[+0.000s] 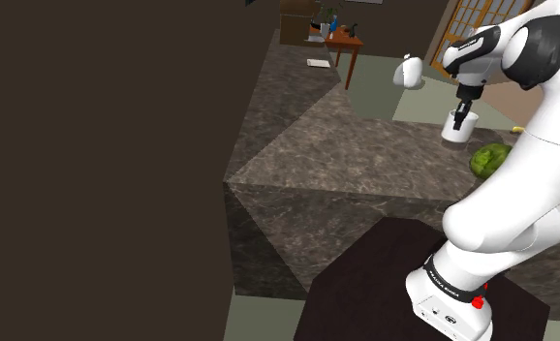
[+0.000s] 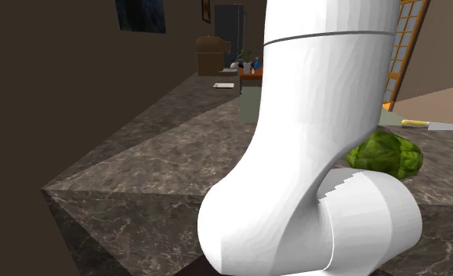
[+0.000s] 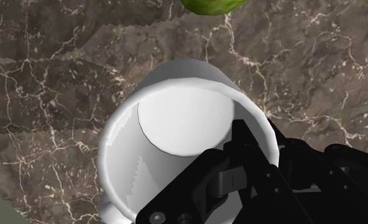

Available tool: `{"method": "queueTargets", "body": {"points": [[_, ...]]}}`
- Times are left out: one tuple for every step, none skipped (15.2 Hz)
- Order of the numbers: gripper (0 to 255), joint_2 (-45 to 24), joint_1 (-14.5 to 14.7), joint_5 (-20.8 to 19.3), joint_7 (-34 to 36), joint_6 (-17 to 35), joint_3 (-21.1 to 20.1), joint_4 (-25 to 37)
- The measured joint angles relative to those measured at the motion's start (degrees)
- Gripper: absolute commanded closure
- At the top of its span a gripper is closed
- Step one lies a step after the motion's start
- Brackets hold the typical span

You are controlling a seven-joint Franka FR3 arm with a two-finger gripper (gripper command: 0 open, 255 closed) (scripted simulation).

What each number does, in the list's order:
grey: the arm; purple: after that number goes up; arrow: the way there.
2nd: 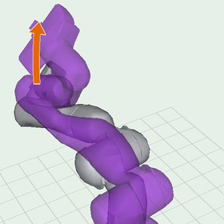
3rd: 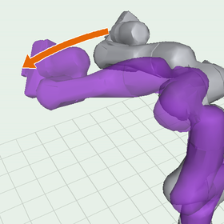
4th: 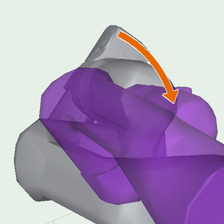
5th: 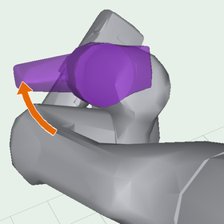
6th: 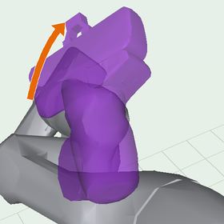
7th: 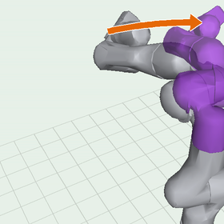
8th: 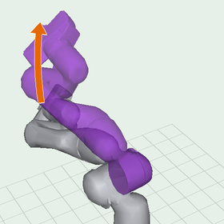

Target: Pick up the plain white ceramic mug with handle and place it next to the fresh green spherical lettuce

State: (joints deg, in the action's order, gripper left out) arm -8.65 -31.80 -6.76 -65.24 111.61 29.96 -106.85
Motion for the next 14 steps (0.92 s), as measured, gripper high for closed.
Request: {"method": "queueTargets", "body": {"points": [[255,-0.08,0.04,0.00,0.17,0.67,-0.04,-0.62],[255,-0.32,0.00,0.10,0.18,1.41,-0.05,-1.14],[255,-0.48,-0.08,0.14,0.13,2.16,-0.02,-1.74],[255,-0.60,-0.07,0.16,0.27,3.01,-0.04,-2.49],[255,-0.92,-0.12,0.30,0.27,3.73,-0.06,-2.92],[255,-1.28,-0.16,0.45,0.29,4.36,-0.11,-3.23],[255,-1.46,-0.23,0.51,0.25,5.11,-0.09,-3.82],[255,-2.10,-0.31,0.82,0.20,5.71,-0.16,-3.84],[255,-2.55,-0.40,1.02,0.14,6.41,-0.20,-4.14],[255,-2.70,-0.41,1.06,0.19,7.11,-0.22,-4.72],[255,-3.13,-0.52,1.27,0.10,7.77,-0.24,-4.96],[255,-3.65,-0.57,1.50,0.12,8.51,-0.32,-5.26],[255,-3.87,-0.60,1.58,0.14,9.13,-0.36,-5.69],[255,-4.40,-0.73,1.83,0.02,9.84,-0.40,-5.90]]}}
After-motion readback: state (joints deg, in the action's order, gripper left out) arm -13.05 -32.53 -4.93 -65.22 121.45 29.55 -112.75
